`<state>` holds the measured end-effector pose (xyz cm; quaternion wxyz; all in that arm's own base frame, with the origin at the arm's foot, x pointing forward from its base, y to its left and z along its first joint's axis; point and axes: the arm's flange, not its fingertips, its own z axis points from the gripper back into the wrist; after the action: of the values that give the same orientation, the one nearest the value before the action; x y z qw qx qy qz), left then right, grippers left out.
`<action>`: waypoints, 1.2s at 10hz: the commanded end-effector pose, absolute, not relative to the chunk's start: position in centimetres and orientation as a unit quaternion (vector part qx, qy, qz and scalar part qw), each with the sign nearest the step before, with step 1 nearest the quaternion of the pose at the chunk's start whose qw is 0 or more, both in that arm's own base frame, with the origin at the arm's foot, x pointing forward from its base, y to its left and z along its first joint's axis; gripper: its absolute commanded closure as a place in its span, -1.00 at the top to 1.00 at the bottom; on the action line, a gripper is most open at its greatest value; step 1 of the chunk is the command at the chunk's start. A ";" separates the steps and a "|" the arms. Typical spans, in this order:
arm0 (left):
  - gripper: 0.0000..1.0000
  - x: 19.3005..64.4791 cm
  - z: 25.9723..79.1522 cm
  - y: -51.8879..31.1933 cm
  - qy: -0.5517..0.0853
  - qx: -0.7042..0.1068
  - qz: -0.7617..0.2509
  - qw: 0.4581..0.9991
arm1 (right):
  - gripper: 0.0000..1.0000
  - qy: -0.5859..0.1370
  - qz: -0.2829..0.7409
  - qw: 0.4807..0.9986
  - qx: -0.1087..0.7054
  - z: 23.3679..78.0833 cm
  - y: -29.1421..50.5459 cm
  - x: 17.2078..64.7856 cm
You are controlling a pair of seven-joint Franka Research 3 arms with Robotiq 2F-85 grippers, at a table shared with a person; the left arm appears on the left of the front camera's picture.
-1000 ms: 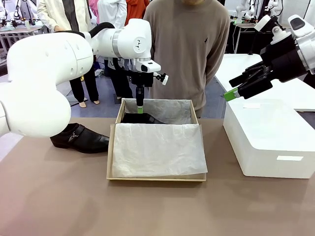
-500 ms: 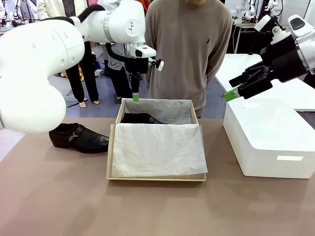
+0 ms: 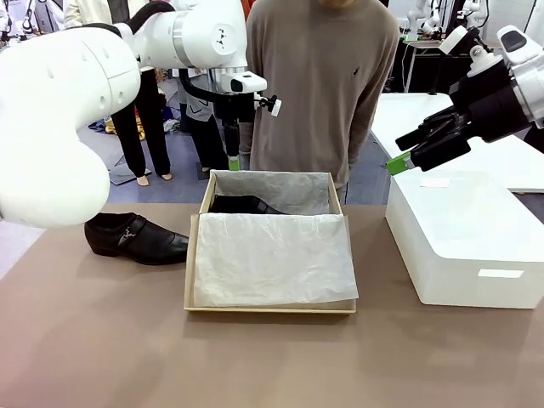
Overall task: Pack the shoes into the box.
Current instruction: Place the other shoe of the Shoes into the Shoes Box.
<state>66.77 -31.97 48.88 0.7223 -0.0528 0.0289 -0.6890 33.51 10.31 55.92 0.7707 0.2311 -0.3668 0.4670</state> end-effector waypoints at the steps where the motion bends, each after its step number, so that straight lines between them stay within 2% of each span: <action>1: 1.00 66.8 49.3 -31.8 0.028 -0.042 -0.687 0.724 | 1.00 -0.375 0.475 0.759 0.241 55.8 10.3 33.8; 7: 1.00 66.8 48.8 -32.0 0.028 -0.052 -0.689 0.722 | 1.00 -0.375 0.475 0.759 0.241 55.8 10.3 33.8; 9: 1.00 64.9 50.8 -30.0 0.033 -0.036 -0.709 0.703 | 1.00 -0.375 0.475 0.759 0.241 55.8 10.3 33.8; 12: 1.00 62.5 54.1 -24.9 0.075 -0.012 -0.737 0.672 | 1.00 -0.375 0.475 0.759 0.241 55.8 10.3 33.8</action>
<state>65.10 -27.59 54.52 0.6882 -0.0269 0.0549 -0.7229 33.50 10.32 55.92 0.7706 0.2309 -0.3668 0.4672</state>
